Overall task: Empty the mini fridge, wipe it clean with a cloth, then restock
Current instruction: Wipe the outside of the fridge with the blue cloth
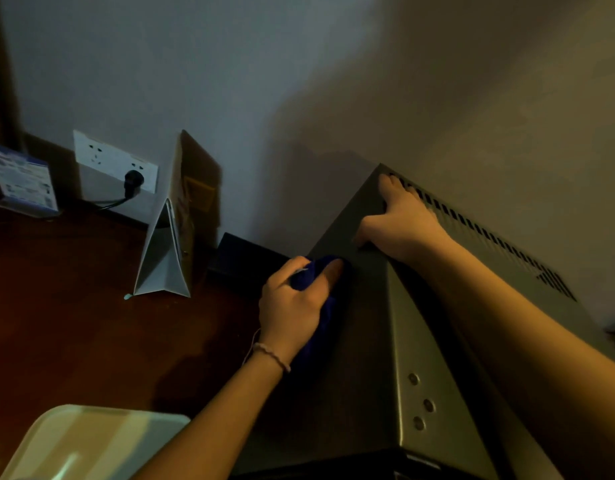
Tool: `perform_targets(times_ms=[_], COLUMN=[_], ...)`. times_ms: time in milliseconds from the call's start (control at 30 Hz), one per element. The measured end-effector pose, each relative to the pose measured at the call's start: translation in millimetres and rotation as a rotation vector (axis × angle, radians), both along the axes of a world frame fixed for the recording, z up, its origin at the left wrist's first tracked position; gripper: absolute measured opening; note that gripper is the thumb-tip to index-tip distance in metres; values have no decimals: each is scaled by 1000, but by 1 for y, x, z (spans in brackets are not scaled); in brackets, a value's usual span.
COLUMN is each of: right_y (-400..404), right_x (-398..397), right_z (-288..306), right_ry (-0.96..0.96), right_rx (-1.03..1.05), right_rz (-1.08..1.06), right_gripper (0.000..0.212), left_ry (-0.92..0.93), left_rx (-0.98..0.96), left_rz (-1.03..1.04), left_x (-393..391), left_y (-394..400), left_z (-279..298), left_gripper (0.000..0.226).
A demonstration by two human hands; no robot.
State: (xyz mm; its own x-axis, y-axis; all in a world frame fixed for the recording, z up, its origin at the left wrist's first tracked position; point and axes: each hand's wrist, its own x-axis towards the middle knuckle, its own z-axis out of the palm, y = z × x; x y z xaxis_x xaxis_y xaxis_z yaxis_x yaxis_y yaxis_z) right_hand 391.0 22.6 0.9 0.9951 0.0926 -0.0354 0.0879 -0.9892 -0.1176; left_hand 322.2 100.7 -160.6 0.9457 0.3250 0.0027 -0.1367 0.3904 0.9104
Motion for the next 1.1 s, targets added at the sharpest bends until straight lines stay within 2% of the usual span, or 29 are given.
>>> perform_targets(times_ms=[200,433,500,567,633,733,933,1033,1100], right_y=[3,0,0,0,1,0,2,4,6], right_x=[-2,0,0,0,-1,-1,-3,-4,-6], right_z=[2,0,0,1,1,0,2,2,2], right_ry=[8,-4,-4,-7,-10,-24,-23,-18,-19], right_rx=[24,3,4,13,29,37,36,43,52], right_rz=[6,7,5,-1,6,18,-6,-20,-25], right_gripper=[113,107,108,108,107,104,98,98,97], left_ry=[95,266,305,340,372,405,430,398,349], left_rx=[36,71,61,67,68,44,-15,11,50], left_rz=[-41,-64,-72,-72,-77,-85,-115,-114,-67], left_x=[57,102,109,111,107,97,35,-6,-42], left_y=[0,-2,-2,-1,0,1,7,10,11], left_z=[-22,-41,-52,-63,-72,-84,-96,-95,-74], left_gripper=[49,27,30,53,68,58,88,72,54])
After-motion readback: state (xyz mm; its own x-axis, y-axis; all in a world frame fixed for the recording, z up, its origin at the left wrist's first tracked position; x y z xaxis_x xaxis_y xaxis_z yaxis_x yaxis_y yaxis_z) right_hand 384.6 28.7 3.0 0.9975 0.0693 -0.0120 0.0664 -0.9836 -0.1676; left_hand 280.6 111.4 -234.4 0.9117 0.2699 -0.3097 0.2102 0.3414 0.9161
